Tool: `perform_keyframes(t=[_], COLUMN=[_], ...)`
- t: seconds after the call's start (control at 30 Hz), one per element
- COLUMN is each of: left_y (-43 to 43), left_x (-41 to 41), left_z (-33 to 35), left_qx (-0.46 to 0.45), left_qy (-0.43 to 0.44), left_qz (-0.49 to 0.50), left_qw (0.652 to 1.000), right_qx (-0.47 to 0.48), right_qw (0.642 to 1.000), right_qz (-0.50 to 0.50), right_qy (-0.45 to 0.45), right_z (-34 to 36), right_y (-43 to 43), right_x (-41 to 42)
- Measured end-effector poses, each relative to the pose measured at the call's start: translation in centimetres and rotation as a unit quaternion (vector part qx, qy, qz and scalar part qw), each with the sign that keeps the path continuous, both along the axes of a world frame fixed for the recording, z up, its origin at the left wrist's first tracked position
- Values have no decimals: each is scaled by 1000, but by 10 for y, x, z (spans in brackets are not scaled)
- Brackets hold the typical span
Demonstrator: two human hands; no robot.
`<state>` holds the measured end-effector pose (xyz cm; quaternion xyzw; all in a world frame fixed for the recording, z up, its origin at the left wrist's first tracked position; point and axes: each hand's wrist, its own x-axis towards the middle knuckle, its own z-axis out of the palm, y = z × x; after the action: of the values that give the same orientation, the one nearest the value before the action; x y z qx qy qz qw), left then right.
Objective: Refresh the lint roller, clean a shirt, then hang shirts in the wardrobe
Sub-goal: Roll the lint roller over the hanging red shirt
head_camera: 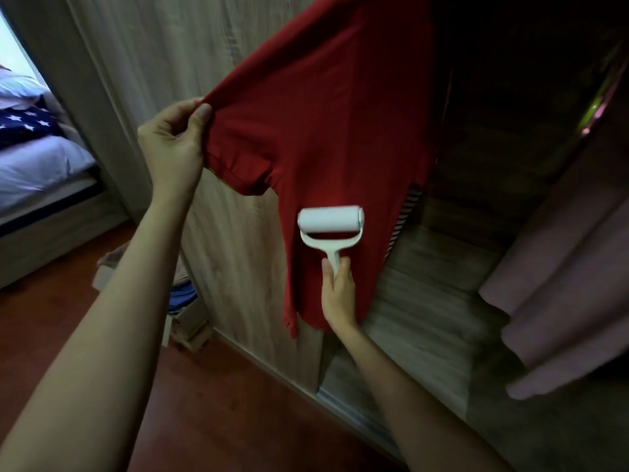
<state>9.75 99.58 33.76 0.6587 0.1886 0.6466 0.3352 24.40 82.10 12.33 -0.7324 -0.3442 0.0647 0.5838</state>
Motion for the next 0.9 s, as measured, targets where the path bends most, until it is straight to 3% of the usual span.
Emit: perform_keyframes(t=[0.13,0.33,0.57,0.77,0.9], left_y=[-1,-4,-8,-12,-11], left_x=[0,3,9,7,6], left_z=[0,-5,-11,-11,-11], left_qx=[-4,-17,-24,-15,-20], left_qy=[-9,-31,-43,-36,-37], left_qz=[8,14,20,22,20], left_qw=[1000,999,999,999,999], right_qx=[29,-85,12,-97,-90], right_qw=[999,996,1000,995,995], right_qz=[14,-16,15,17,44], right_qy=[-31,12,-19,31,27], right_z=[30,-68,20,-67,-40], right_y=[16,-27,15,-20,-4], right_x=[10,4,11,7,17])
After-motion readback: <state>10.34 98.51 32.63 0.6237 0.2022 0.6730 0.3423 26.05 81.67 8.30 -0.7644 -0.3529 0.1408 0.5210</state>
